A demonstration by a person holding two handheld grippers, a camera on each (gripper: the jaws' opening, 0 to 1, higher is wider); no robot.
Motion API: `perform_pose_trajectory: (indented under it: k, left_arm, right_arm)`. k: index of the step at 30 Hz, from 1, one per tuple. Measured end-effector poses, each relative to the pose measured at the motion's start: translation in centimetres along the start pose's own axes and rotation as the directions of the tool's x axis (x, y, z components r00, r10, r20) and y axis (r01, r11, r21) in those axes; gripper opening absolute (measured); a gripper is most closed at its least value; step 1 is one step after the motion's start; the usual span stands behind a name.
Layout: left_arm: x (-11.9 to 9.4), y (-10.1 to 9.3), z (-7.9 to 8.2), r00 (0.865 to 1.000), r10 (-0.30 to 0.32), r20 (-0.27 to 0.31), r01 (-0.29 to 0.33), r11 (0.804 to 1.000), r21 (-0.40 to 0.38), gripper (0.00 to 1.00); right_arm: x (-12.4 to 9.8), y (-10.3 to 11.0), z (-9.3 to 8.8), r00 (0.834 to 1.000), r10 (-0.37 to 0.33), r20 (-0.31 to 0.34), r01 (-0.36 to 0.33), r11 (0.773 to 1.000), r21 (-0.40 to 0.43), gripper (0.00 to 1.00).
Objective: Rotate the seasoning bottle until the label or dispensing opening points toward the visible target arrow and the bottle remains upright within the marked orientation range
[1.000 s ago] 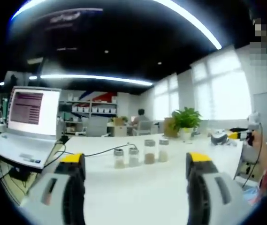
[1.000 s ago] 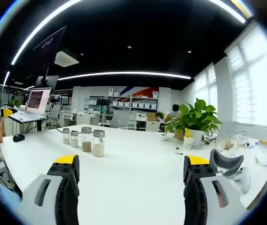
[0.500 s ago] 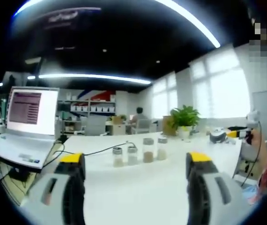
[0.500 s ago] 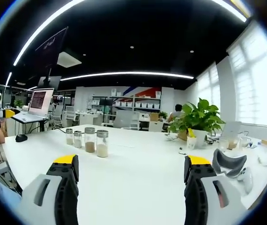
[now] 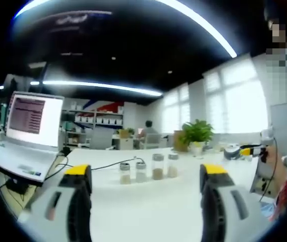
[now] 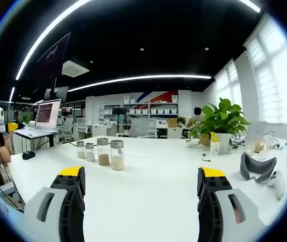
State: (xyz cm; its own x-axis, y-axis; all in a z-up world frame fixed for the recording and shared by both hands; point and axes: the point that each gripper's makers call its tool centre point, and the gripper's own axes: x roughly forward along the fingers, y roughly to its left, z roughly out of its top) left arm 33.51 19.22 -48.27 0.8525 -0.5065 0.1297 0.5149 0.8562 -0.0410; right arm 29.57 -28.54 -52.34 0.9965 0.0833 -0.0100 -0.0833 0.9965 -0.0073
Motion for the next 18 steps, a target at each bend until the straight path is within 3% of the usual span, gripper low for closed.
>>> perform_pose_trajectory:
  k: [6, 11, 14, 18]
  left_arm:
    - [0.1, 0.1, -0.4, 1.000, 0.000, -0.015, -0.001, 1.000, -0.003, 0.93]
    - [0.2, -0.1, 0.4, 1.000, -0.007, 0.020, 0.007, 1.000, 0.006, 0.94]
    - [0.4, -0.5, 0.2, 1.000, -0.018, -0.006, 0.019, 0.999, 0.050, 0.95]
    - [0.6, -0.7, -0.1, 0.999, -0.035, -0.014, 0.035, 0.998, 0.047, 0.94]
  right_arm:
    - [2.2, -0.7, 0.5, 1.000, 0.000, 0.006, 0.000, 1.000, -0.015, 0.96]
    - [4.4, -1.2, 1.7, 0.999, 0.013, 0.033, -0.013, 1.000, 0.010, 0.96]
    - [5.9, -1.3, 2.2, 0.999, 0.028, 0.043, -0.028, 0.999, 0.015, 0.96]
    - [8.0, -1.3, 1.9, 0.998, 0.056, 0.021, -0.056, 0.998, -0.003, 0.97]
